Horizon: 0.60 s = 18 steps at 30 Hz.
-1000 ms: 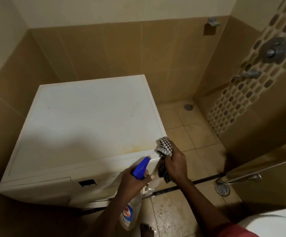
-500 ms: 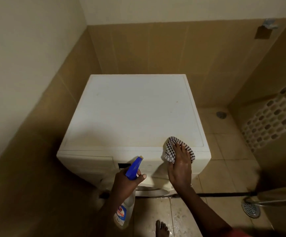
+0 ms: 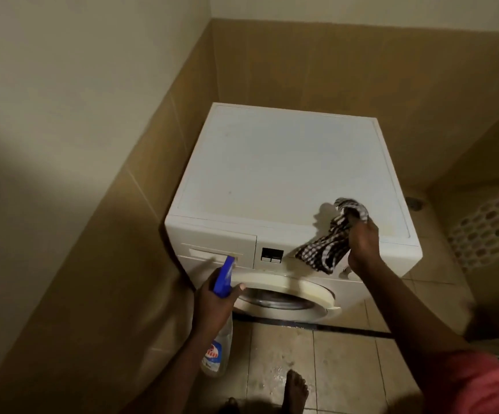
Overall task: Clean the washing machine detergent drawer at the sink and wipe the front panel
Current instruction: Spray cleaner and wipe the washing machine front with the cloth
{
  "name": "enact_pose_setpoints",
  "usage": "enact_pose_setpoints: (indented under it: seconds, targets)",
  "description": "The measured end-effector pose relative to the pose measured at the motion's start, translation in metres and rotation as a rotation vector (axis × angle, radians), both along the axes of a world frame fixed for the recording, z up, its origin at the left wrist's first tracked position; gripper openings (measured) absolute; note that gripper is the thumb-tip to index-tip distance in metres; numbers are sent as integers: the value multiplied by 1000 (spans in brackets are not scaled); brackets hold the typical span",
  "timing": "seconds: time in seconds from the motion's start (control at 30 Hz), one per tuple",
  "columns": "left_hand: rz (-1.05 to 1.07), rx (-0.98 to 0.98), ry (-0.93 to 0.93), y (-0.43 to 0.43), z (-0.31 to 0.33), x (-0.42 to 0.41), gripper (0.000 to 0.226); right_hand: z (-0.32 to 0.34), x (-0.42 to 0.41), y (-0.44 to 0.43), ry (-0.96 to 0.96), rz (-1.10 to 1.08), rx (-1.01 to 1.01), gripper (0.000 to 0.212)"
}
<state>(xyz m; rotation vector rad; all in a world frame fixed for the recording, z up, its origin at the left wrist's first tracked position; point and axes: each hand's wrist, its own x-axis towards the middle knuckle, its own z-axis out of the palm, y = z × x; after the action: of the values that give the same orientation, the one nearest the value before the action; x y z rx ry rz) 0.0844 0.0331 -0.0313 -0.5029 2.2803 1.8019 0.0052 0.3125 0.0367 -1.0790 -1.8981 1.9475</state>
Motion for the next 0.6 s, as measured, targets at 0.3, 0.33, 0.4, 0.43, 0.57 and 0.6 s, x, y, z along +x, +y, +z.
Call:
enact_pose_setpoints:
  seconds: [0.3, 0.33, 0.4, 0.43, 0.57, 0.6]
  targets:
    - [236, -47, 35, -28, 4, -10, 33, -18, -1, -56, 145, 555, 780, 52]
    - [245, -66, 50, -28, 4, -10, 30, -29, -1, -59, 147, 608, 886, 57]
    - [244, -120, 102, -29, 5, -14, 25, -44, -1, -63, 149, 600, 1031, 61]
    - [243, -148, 139, -32, 5, -16, 23, -48, -2, -64, 168, 570, 1060, 60]
    - [211, -268, 304, -50, -9, -35, 22, -55, 2, -64, 281, 458, 1127, 49]
    - [211, -275, 338, -53, -13, -40, 24, -55, 1, -64, 274, 438, 1130, 49]
